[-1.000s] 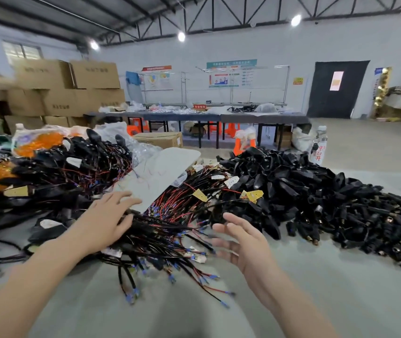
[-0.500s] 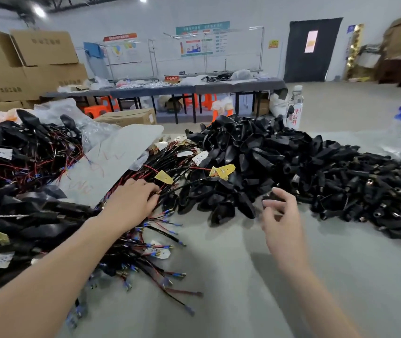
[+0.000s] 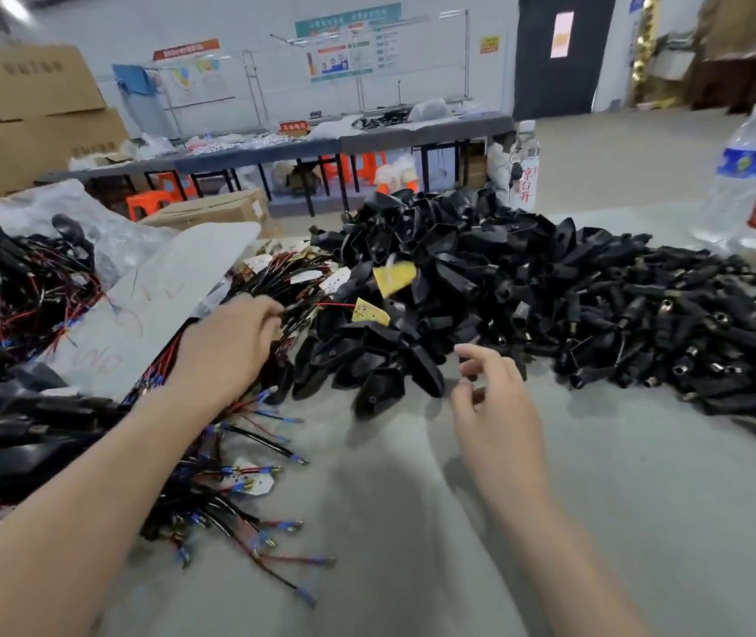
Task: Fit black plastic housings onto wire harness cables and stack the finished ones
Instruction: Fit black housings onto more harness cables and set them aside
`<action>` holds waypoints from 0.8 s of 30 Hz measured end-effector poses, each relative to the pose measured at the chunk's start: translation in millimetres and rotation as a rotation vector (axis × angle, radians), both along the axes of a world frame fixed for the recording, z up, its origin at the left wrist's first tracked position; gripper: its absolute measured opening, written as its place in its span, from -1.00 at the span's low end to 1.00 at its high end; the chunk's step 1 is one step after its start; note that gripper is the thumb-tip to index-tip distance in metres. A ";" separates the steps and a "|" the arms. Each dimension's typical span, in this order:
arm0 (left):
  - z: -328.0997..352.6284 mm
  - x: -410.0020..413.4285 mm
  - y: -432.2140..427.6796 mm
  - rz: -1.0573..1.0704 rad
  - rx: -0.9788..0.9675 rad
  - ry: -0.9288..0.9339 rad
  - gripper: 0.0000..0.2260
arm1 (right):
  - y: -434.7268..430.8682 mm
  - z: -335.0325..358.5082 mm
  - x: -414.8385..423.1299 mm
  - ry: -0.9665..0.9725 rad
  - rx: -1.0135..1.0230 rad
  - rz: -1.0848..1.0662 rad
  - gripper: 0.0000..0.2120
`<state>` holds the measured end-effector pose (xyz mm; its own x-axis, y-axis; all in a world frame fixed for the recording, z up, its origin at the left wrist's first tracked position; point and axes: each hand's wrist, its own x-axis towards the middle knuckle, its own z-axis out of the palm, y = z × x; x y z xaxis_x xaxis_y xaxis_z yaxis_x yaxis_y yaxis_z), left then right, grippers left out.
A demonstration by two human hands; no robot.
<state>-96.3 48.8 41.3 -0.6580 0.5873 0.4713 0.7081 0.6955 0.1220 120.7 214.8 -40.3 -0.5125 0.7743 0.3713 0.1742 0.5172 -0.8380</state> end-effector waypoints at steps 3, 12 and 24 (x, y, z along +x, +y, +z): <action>27.9 5.9 -5.4 -0.051 0.187 -0.025 -0.86 | 0.9 -0.7 0.5 0.016 -0.023 0.006 -0.69; 6.5 3.5 -28.7 0.005 0.239 -0.348 -0.93 | -4.3 -7.5 -0.2 -0.035 -0.006 0.069 -0.70; 19.5 -38.0 -45.8 0.085 0.890 -0.486 -0.73 | -3.9 -11.9 -3.6 -0.067 0.005 0.094 -0.72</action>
